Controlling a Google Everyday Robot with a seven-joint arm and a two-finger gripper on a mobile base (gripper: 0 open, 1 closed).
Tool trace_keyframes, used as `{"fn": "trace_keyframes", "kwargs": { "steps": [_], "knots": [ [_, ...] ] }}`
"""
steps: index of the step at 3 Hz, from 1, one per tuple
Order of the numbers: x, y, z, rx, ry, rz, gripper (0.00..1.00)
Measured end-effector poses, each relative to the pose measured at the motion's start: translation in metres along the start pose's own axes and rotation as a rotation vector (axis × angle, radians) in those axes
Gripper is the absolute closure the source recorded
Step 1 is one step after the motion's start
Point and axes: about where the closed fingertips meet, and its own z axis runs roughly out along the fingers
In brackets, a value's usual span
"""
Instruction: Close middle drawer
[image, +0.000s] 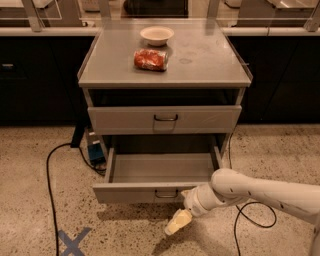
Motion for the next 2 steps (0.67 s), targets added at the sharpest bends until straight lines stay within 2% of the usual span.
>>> {"fn": "trace_keyframes", "kwargs": {
  "steps": [1,2],
  "knots": [
    [0.016,-0.008,0.015,-0.094,0.014,0.088,0.00],
    [0.012,-0.034,0.023,-0.140,-0.039,0.108,0.00]
  ]
}}
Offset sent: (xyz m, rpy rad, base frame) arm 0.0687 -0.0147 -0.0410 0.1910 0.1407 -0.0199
